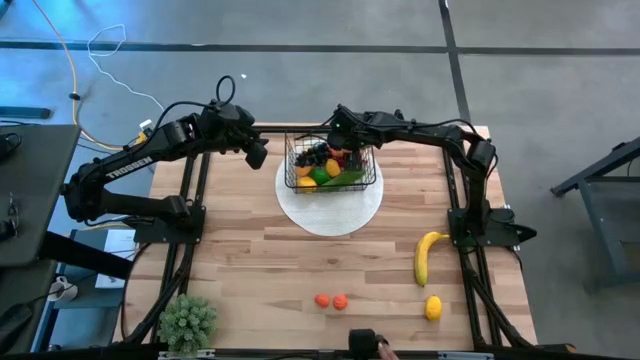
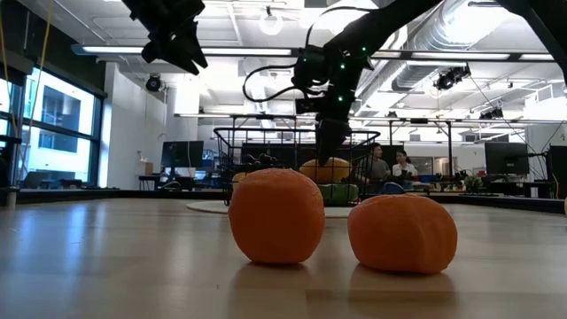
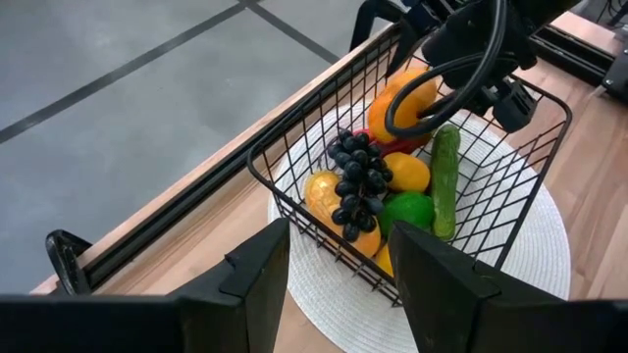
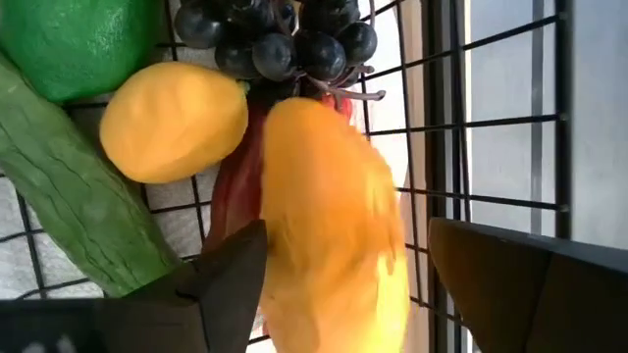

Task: Build produce basket
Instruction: Put the mango into the black basket, then put the left orange fruit into the black basket

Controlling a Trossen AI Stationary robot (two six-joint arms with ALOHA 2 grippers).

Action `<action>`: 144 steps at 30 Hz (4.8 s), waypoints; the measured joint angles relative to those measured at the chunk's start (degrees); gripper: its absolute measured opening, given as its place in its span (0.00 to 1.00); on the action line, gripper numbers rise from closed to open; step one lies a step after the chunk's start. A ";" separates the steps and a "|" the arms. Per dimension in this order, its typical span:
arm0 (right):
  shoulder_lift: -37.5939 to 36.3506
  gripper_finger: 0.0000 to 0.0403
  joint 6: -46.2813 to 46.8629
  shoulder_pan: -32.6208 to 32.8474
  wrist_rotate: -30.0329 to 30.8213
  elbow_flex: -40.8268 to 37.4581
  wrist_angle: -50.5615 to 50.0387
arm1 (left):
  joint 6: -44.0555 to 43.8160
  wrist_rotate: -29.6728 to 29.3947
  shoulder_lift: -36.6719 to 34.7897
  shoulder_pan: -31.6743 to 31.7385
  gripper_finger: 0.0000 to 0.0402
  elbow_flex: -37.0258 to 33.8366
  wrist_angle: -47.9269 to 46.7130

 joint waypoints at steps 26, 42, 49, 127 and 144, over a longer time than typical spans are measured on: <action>-14.09 0.66 47.12 10.51 -0.32 0.07 -9.01 | 1.70 2.87 0.00 -0.02 0.44 0.02 -0.09; -16.30 0.66 81.84 25.57 5.81 0.07 -13.91 | 3.29 17.60 -0.02 -3.31 0.66 -0.01 -0.26; -16.30 0.66 97.95 31.96 5.81 0.07 -19.96 | 5.77 19.30 -0.02 -14.58 0.65 0.00 -0.19; -16.26 0.66 133.18 56.95 -4.75 0.07 -32.86 | 9.19 7.62 49.61 -56.87 0.64 -0.02 44.91; -16.26 0.66 134.67 56.95 -4.73 0.07 -32.83 | 8.57 7.45 52.78 -56.96 0.54 -0.01 47.38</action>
